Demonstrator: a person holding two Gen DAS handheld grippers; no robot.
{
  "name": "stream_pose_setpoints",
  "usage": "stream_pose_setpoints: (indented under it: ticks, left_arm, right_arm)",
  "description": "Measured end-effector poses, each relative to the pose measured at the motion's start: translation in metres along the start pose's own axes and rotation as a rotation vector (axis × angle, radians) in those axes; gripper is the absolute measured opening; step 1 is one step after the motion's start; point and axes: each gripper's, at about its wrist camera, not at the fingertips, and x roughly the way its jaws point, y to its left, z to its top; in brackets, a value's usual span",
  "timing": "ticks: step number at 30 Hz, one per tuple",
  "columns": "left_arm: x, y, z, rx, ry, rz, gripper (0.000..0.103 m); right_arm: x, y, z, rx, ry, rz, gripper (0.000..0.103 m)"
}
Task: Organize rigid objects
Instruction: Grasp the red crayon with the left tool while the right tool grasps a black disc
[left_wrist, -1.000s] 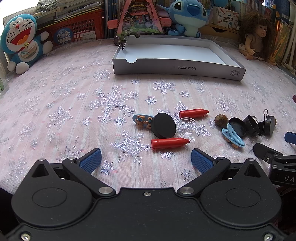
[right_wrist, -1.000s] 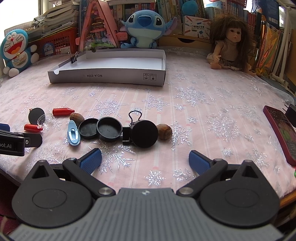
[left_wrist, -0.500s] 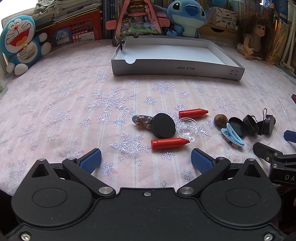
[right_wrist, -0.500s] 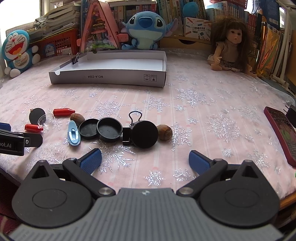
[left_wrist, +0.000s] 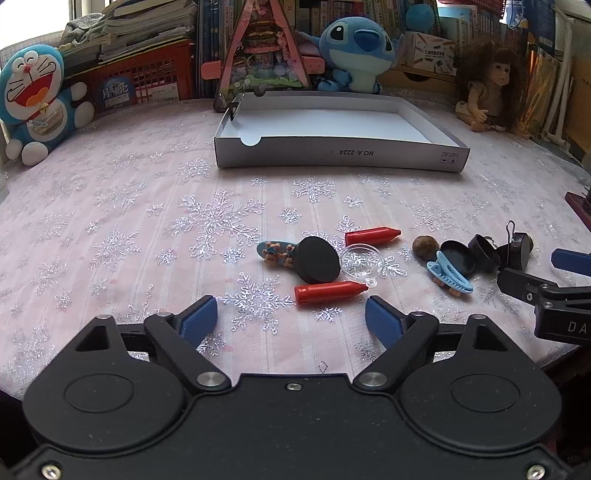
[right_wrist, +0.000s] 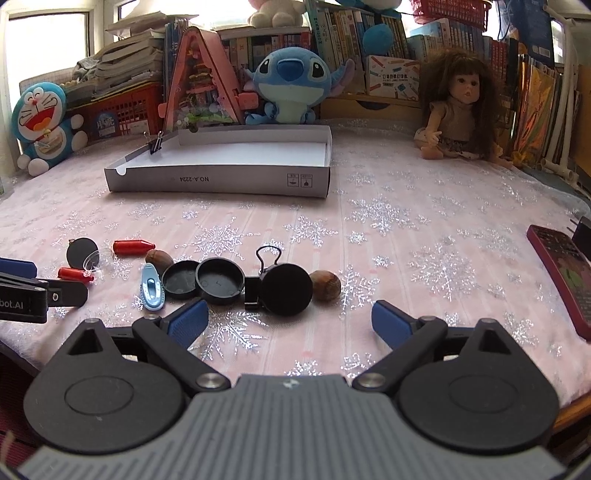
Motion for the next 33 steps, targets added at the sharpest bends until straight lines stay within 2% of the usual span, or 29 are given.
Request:
stream_pose_setpoints:
  ticks: [6, 11, 15, 19, 23, 29, 33]
  left_arm:
    - [-0.007, -0.006, 0.001, 0.018, -0.036, -0.055, 0.060]
    - [-0.008, -0.010, 0.000, 0.022, -0.039, -0.095, 0.053]
    - [-0.007, -0.011, 0.001, 0.017, -0.037, -0.104, 0.044]
    - [-0.006, -0.011, 0.001, 0.008, -0.035, -0.115, 0.037]
    - [-0.006, -0.011, 0.001, 0.007, -0.032, -0.119, 0.023]
    - [-0.007, -0.013, 0.001, 0.017, -0.036, -0.134, 0.018]
    - [-0.007, -0.014, 0.000, 0.020, -0.039, -0.144, 0.018]
  right_arm:
    - [-0.004, -0.006, 0.004, -0.017, -0.037, 0.034, 0.085]
    - [-0.004, -0.010, 0.004, -0.024, -0.047, 0.048, 0.076]
    - [-0.003, -0.011, 0.005, -0.029, -0.052, 0.058, 0.060]
    - [-0.002, -0.010, 0.005, -0.035, -0.053, 0.075, 0.053]
    - [-0.001, -0.009, 0.003, -0.033, -0.051, 0.084, 0.038]
    - [-0.004, -0.008, 0.003, -0.035, -0.067, 0.084, 0.038]
    - [-0.007, -0.006, 0.004, -0.046, -0.079, 0.088, 0.038]
